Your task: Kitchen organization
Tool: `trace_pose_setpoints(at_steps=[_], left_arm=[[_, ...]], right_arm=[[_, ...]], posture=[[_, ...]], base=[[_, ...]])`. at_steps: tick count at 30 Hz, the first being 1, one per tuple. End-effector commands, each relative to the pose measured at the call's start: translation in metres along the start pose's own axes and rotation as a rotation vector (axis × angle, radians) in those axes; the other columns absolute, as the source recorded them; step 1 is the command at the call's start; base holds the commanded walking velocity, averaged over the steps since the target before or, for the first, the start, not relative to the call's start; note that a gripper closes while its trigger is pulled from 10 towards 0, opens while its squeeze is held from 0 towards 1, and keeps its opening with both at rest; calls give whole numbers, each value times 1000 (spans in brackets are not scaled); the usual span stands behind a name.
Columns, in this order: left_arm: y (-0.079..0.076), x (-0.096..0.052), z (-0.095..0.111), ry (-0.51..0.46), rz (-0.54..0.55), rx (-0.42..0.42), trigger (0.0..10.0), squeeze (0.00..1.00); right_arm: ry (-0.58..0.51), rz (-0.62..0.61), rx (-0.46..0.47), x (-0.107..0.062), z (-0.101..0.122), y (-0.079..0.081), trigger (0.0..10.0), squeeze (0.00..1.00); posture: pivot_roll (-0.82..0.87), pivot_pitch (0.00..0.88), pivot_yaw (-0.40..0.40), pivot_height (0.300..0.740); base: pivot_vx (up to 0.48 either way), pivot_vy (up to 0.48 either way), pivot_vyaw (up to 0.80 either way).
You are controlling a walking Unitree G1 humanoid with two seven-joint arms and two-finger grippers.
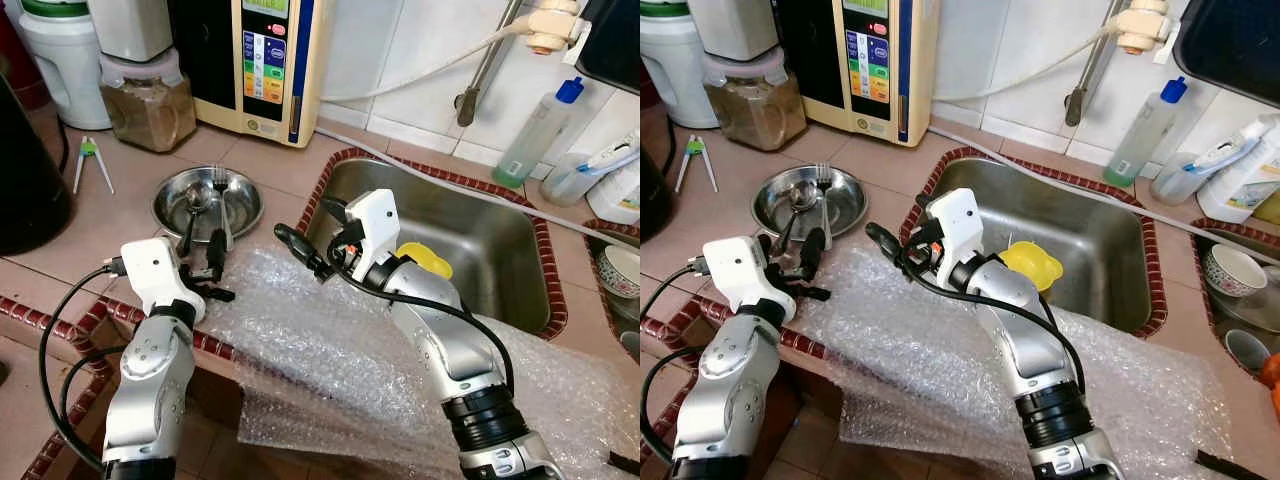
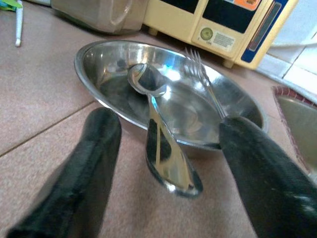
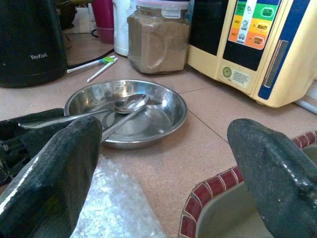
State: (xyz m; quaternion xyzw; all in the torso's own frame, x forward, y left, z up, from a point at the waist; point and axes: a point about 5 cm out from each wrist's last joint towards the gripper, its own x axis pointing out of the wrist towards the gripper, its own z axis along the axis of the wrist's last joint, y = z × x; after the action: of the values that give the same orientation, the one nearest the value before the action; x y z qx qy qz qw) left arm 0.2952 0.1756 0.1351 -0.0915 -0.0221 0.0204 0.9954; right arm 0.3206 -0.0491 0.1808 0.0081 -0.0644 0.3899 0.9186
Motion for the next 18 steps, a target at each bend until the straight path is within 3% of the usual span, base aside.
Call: trace_pose_setpoints(at_steps=[1,18], left_arm=[[-2,1,-4,20,-10,-7,0,0],[1,3,-3,18,10,-7,0,0]], right_arm=[[-5,-5,-18,-3,2,-2,10000,0],[-4,-8,-20,-2,2,-2,10000,0]], posture=[[113,86,-122,740],[117,85,-122,740]], base=[[0,0,0],[0,0,0]])
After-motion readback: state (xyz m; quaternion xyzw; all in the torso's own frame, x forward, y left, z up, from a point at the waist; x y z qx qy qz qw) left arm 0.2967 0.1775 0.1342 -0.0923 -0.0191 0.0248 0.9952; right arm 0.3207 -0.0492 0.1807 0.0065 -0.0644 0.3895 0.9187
